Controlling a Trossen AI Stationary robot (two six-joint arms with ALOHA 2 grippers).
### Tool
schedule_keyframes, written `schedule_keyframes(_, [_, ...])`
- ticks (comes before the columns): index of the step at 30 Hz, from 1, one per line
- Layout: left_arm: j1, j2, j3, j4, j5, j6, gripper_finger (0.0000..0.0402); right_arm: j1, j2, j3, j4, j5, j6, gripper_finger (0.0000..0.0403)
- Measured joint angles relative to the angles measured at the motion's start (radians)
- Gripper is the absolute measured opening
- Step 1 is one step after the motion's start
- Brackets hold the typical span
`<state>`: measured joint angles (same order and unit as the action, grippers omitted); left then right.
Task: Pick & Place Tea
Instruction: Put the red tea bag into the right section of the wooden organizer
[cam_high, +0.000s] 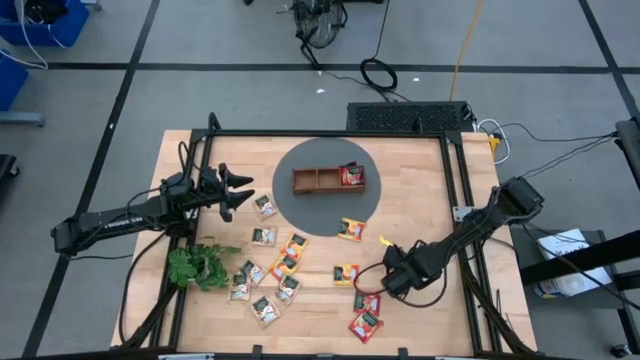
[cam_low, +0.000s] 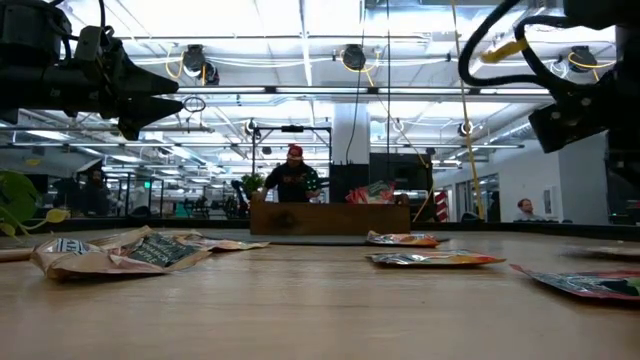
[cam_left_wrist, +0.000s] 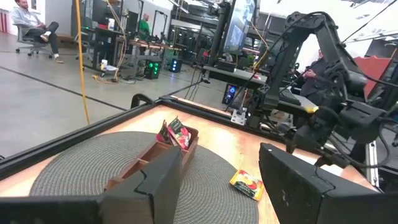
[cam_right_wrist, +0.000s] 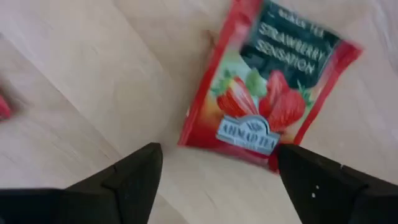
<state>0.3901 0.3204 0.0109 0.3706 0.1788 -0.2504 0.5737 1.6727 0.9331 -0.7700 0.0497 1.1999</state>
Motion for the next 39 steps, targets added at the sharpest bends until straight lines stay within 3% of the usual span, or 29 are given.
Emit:
schedule_keyframes(5, [0.000, 0.000, 0.000, 0.000, 0.000, 0.000, 0.0214, -0.023, -0.024, -0.048, 0.108, 0.007, 0.001, 0.0286])
schedule_keyframes(11, [0.000, 0.000, 0.000, 0.001, 0.000, 0.000, 0.0214, -0.054, -0.083, -0.063, 0.084, -0.015, 0.079, 0.0274])
schedule_keyframes(15, [0.000, 0.000, 0.000, 0.000, 0.000, 0.000, 0.0214, -0.070, -0.128, -0.061, 0.076, 0.052, 0.129, 0.0269])
schedule_keyframes(25, [0.000, 0.000, 0.000, 0.000, 0.000, 0.000, 0.0214, -0.136, -0.128, -0.073, 0.061, 0.051, 0.146, 0.0267])
schedule_keyframes(33, [0.000, 0.000, 0.000, 0.000, 0.000, 0.000, 0.0214, -0.157, -0.135, -0.182, 0.188, 0.009, 0.182, 0.0267])
schedule_keyframes(39, [0.000, 0.000, 0.000, 0.000, 0.000, 0.000, 0.0214, -0.157, -0.131, -0.231, 0.174, -0.012, 0.226, 0.0252])
